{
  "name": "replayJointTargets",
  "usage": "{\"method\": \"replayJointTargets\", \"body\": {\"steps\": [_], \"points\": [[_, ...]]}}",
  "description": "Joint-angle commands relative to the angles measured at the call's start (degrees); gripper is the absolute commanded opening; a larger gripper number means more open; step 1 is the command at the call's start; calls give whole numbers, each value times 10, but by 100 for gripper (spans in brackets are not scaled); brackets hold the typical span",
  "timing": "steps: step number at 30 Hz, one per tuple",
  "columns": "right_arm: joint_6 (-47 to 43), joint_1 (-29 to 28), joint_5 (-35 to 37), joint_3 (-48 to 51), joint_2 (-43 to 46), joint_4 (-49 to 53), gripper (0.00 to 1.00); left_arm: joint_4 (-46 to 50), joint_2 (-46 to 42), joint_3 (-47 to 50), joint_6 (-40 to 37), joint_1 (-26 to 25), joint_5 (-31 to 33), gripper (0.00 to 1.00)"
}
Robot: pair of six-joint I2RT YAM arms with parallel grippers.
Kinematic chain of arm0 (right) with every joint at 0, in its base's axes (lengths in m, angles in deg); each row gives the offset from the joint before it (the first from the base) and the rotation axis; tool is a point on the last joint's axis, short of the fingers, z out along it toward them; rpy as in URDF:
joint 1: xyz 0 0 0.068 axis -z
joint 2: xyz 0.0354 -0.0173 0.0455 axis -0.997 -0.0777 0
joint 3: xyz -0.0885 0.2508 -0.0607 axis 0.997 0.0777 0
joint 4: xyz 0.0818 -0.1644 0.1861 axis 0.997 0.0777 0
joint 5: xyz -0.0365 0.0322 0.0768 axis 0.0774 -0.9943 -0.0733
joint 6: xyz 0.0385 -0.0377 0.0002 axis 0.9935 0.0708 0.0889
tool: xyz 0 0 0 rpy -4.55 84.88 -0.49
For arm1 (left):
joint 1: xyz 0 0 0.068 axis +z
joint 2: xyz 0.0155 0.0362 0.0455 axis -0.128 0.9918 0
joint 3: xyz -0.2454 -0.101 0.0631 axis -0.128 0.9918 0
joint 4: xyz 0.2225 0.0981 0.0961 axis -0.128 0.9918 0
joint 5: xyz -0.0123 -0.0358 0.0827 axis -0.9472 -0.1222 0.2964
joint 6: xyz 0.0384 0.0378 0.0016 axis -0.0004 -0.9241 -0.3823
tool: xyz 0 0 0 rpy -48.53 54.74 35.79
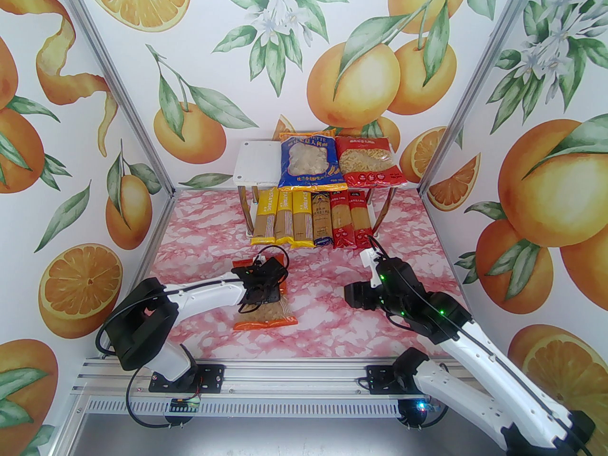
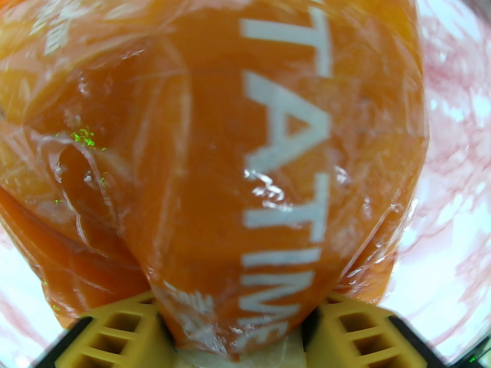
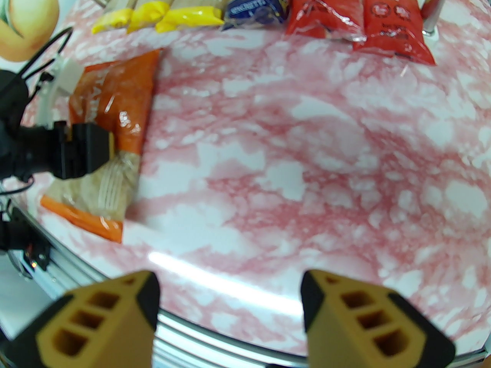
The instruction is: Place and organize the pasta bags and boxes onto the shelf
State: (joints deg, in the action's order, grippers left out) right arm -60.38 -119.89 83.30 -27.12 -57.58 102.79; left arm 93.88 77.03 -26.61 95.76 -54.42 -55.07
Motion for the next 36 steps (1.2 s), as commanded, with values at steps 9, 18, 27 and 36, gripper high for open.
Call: {"method": "replayJointTargets", "body": {"steps": [9,18,27,36], "points": [[-2,7,-9,2,2,-9,66,17,-8,23,-43,-1,-48,0],[6,7,4,-2,-1,-13,65,42,-137,4,-94,-9,37,0],[16,8,21,-10,-17,-23,62,92,-255,-31,-130,7,78,0],[20,9,24,-20,-36,-30,61,200,-342,-129,-191,44,111,0]]}}
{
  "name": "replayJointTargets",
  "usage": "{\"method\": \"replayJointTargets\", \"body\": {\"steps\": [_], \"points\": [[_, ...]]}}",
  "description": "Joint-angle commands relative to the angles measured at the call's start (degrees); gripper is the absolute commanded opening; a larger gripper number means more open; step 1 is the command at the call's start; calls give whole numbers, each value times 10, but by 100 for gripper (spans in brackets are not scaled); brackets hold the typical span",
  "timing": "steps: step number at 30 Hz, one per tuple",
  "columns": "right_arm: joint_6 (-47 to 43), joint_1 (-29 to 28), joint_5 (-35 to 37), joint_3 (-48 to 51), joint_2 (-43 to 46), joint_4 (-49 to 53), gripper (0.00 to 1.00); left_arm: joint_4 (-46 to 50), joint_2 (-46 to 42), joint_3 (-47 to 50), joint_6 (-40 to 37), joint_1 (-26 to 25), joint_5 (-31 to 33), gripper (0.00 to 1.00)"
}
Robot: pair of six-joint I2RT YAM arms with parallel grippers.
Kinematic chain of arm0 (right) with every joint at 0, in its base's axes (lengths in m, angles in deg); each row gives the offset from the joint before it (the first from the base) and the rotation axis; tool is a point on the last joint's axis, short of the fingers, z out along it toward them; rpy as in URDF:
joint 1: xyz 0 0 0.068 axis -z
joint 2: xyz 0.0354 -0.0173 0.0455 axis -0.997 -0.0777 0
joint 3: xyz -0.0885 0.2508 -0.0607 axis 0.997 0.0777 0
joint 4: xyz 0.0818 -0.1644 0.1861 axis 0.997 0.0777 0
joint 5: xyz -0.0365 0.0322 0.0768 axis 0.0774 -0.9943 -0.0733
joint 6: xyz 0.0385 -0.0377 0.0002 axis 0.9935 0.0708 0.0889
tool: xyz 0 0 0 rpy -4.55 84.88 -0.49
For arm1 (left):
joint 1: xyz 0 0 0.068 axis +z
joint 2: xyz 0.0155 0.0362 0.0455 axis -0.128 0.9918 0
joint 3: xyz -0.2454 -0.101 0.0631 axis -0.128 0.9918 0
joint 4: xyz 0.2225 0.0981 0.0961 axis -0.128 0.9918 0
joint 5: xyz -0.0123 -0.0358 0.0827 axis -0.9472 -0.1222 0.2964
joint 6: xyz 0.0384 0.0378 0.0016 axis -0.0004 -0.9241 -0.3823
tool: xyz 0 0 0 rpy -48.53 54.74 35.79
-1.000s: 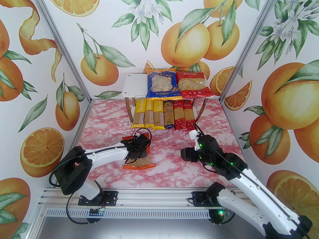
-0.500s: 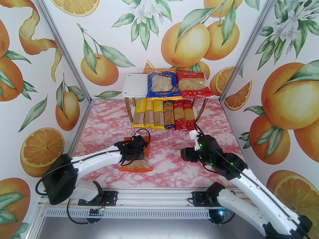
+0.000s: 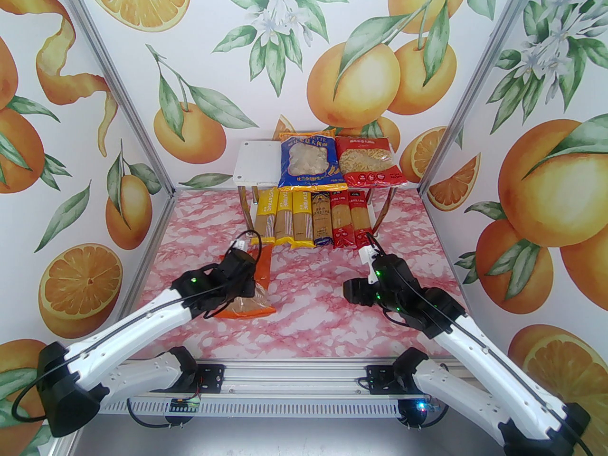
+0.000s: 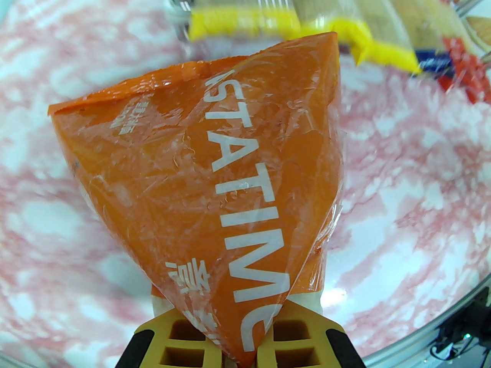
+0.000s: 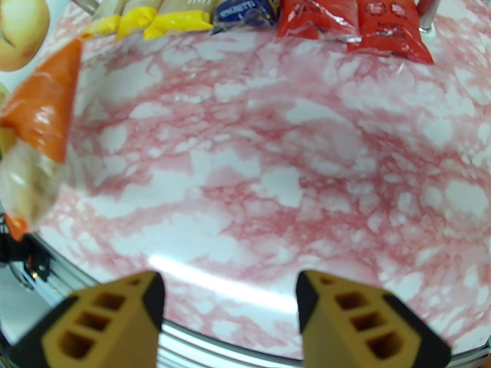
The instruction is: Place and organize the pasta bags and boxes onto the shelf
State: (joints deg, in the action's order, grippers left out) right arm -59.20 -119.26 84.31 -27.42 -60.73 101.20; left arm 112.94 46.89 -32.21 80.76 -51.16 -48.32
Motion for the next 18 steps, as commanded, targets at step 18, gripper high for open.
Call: {"method": "replayJointTargets", "body": {"steps": [18], "points": [[5,2,-17,-55,-64,-22,59,72,71,-422,-286,148,7,0]]}}
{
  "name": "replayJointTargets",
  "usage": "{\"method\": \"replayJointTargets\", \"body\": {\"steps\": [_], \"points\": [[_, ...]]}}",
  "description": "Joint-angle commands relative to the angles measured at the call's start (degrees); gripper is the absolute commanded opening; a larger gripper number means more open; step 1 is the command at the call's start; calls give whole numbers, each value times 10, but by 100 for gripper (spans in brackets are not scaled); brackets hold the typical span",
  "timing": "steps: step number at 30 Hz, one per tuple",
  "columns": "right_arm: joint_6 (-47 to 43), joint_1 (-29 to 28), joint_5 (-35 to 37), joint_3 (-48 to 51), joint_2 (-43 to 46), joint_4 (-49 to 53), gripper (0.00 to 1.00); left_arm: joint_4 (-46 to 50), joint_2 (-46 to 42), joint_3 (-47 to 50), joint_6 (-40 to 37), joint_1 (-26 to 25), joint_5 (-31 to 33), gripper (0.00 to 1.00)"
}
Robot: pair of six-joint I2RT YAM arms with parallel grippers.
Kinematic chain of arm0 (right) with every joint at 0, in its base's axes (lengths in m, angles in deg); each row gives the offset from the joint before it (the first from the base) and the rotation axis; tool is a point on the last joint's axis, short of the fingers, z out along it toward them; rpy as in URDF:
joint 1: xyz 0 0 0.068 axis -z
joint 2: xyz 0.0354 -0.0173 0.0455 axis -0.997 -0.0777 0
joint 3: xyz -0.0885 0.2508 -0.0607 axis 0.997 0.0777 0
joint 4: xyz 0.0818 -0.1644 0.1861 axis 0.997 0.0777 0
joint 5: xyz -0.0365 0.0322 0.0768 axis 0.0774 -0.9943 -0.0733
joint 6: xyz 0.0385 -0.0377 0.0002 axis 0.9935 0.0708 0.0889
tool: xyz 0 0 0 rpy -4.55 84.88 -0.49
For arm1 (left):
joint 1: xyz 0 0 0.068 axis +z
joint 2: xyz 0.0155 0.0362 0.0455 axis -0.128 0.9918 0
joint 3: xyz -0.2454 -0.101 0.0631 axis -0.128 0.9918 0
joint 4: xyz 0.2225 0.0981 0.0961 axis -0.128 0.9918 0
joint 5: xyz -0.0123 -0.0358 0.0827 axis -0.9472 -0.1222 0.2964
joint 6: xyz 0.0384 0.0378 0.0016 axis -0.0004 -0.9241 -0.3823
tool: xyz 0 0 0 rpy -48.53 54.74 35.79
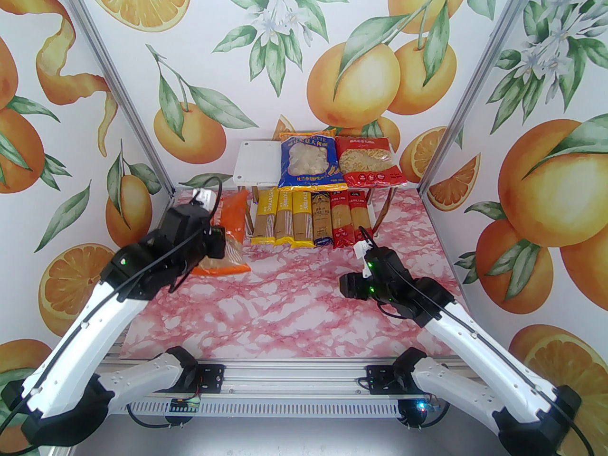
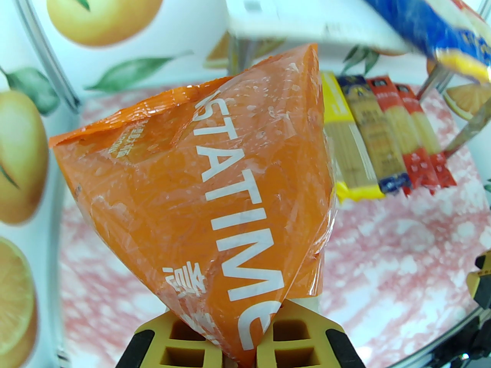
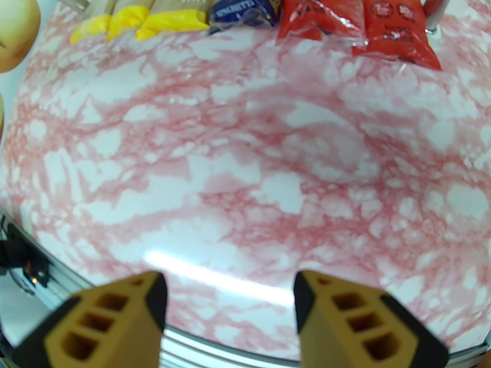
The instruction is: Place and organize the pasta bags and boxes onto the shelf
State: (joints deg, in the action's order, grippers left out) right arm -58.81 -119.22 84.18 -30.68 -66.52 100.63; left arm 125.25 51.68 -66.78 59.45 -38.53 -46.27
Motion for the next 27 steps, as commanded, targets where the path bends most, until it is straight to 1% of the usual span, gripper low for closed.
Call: {"method": "replayJointTargets", "body": {"steps": [1,5,9,12,17,21,23,27], "points": [[1,2,-17,-25,-9,-17,59,-51,39,-101,-83,28,-21,0],[1,1,-26,-31,-19,-18,59,-43,113,-217,-128,49,-48,0],[1,1,-30,-32,-21,-24,59,-40,183,-327,-157,73,-74,0],[-1,2,-32,-33,-27,-26,59,-37,238,-410,-167,89,-99,0],[-2,1,-39,-34,-41,-32,59,-40,320,-527,-171,101,-133,0],[-3,2,-41,-36,-49,-38,59,-61,359,-574,-161,108,-150,0],[-4,1,-41,-37,-52,-38,59,-82,365,-576,-155,111,-169,0],[-4,2,-45,-37,-61,-41,58,-118,380,-576,-143,112,-183,0]]}}
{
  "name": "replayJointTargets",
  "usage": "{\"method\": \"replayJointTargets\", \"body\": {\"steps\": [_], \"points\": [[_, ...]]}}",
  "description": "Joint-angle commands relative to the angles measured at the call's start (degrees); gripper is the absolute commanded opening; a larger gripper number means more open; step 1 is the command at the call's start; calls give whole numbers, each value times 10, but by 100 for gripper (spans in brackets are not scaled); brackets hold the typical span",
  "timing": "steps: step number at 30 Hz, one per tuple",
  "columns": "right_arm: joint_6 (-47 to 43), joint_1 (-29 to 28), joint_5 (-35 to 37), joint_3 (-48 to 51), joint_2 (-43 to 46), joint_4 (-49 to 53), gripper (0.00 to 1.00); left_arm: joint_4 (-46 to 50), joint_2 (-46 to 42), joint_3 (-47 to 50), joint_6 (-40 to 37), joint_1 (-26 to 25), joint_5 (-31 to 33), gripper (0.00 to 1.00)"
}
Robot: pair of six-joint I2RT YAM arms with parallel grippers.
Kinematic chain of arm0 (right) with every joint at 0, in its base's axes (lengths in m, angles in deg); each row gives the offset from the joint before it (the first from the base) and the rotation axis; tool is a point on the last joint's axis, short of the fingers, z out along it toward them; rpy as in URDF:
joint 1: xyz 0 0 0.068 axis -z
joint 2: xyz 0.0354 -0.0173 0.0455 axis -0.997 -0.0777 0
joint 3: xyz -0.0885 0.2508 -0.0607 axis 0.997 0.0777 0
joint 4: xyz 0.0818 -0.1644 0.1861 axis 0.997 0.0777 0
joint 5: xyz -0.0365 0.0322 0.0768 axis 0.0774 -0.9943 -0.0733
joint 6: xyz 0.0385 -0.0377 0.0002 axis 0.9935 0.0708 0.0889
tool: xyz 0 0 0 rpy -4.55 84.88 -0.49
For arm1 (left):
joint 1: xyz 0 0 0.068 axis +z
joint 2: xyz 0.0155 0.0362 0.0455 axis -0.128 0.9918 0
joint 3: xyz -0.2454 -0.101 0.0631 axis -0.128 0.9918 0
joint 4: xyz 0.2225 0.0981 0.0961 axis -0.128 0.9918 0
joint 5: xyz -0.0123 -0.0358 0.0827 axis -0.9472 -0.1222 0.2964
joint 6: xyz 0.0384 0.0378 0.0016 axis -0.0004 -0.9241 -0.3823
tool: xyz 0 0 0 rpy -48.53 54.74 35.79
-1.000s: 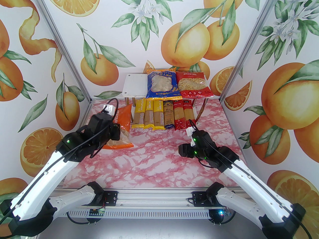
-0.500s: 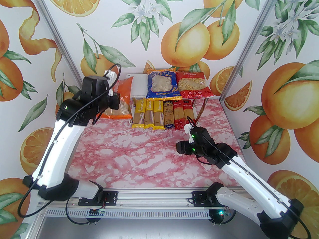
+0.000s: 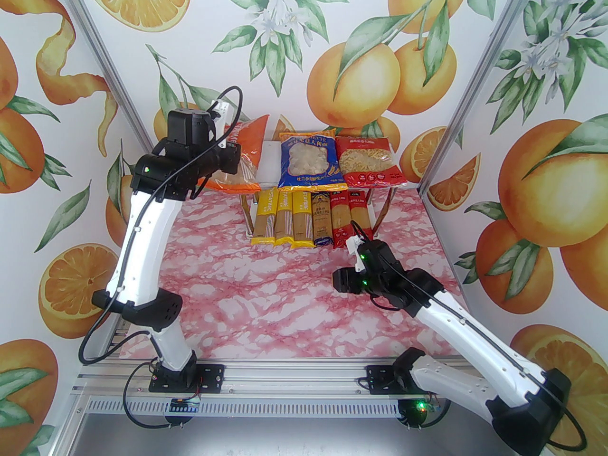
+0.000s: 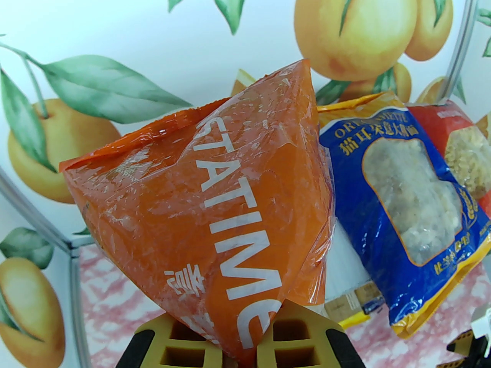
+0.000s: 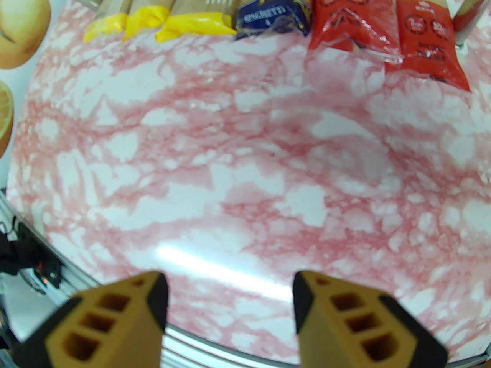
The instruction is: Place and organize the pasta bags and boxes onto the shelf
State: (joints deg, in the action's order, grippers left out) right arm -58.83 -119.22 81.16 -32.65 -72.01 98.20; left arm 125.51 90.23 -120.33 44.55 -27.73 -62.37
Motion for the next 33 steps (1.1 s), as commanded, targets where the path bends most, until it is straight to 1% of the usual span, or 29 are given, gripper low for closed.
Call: {"method": "replayJointTargets", "body": {"steps": [1,5,16,24,29,33], "points": [[-4,2,-15,-17,-8,-16,58,-127,-3,-41,9,4,-25,0],[-4,1,-16,-15,-12,-21,58,-151,13,-41,24,4,-38,0],[-3,1,-20,-9,-18,-28,58,-189,40,-42,69,1,-46,0],[1,1,-21,2,-12,-30,58,-185,67,-42,91,-23,-47,0],[3,1,-19,14,-3,-32,58,-164,82,-41,91,-44,-16,0],[5,2,-17,23,3,-34,59,-152,94,-41,103,-50,4,0]]}}
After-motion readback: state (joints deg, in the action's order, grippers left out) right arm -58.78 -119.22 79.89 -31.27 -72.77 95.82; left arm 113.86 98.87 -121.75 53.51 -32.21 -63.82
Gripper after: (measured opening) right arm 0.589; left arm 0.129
